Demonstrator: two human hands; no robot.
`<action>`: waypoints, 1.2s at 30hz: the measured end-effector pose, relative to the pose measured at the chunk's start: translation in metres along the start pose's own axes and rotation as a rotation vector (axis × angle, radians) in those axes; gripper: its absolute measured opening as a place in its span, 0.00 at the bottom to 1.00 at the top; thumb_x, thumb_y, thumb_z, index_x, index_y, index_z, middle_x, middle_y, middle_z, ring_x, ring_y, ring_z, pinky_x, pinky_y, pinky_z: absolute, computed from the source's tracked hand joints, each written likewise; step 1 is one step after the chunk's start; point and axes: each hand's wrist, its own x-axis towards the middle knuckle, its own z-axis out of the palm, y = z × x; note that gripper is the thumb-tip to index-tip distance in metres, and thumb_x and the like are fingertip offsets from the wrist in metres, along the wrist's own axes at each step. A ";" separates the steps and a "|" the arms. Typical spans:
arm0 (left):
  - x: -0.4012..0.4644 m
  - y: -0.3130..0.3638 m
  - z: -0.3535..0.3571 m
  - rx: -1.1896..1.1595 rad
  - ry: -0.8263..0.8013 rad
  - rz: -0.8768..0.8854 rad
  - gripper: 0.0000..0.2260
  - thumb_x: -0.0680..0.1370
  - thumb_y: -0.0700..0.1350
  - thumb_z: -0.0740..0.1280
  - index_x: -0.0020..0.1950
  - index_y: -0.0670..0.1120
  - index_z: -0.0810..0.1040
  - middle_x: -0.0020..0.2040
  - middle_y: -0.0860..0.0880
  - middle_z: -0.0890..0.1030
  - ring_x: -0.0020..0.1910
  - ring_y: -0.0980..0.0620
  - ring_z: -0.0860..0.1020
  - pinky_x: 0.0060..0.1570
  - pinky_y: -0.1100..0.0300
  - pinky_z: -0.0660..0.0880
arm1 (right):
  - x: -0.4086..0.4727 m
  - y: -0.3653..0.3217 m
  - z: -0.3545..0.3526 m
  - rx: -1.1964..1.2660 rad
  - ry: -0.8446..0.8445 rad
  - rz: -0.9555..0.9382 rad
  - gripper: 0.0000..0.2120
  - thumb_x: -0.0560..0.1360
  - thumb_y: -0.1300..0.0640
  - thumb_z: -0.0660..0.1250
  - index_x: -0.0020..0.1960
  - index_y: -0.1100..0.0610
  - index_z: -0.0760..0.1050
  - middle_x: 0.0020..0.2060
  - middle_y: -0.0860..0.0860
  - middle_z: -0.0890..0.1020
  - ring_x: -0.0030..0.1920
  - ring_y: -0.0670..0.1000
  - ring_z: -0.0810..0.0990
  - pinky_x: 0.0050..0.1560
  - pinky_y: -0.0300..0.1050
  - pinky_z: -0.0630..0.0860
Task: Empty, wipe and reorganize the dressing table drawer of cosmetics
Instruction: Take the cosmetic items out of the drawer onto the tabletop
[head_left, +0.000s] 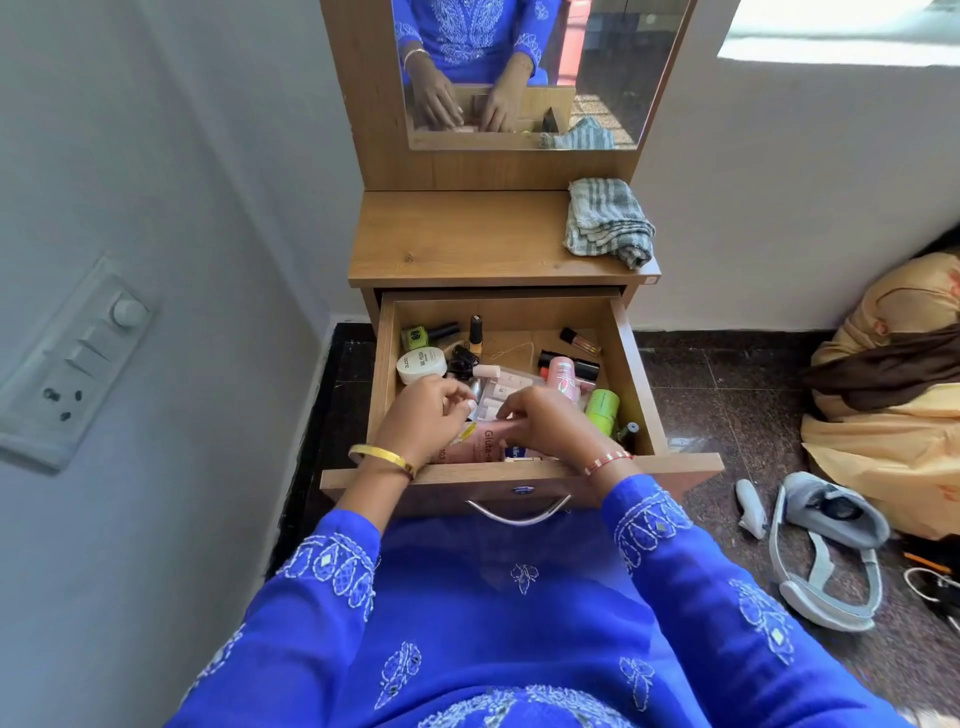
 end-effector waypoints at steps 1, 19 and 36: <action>0.000 -0.002 0.001 0.024 -0.007 0.012 0.09 0.75 0.44 0.66 0.54 0.47 0.80 0.47 0.49 0.77 0.41 0.56 0.74 0.43 0.63 0.69 | 0.001 0.001 0.000 0.026 0.004 0.001 0.12 0.69 0.56 0.71 0.52 0.57 0.81 0.49 0.54 0.84 0.51 0.53 0.80 0.51 0.43 0.74; 0.003 -0.008 0.006 0.045 0.082 -0.133 0.18 0.75 0.51 0.66 0.62 0.44 0.71 0.61 0.44 0.71 0.55 0.47 0.75 0.53 0.56 0.72 | -0.003 0.014 -0.004 0.209 0.705 0.359 0.10 0.77 0.59 0.60 0.53 0.63 0.75 0.52 0.62 0.75 0.50 0.61 0.75 0.48 0.51 0.73; 0.006 -0.009 -0.004 -0.249 0.221 -0.109 0.17 0.72 0.53 0.69 0.54 0.43 0.75 0.52 0.45 0.79 0.50 0.49 0.78 0.48 0.51 0.79 | -0.004 -0.008 -0.013 0.358 0.281 0.164 0.30 0.70 0.60 0.69 0.69 0.55 0.61 0.60 0.58 0.76 0.59 0.58 0.76 0.56 0.53 0.74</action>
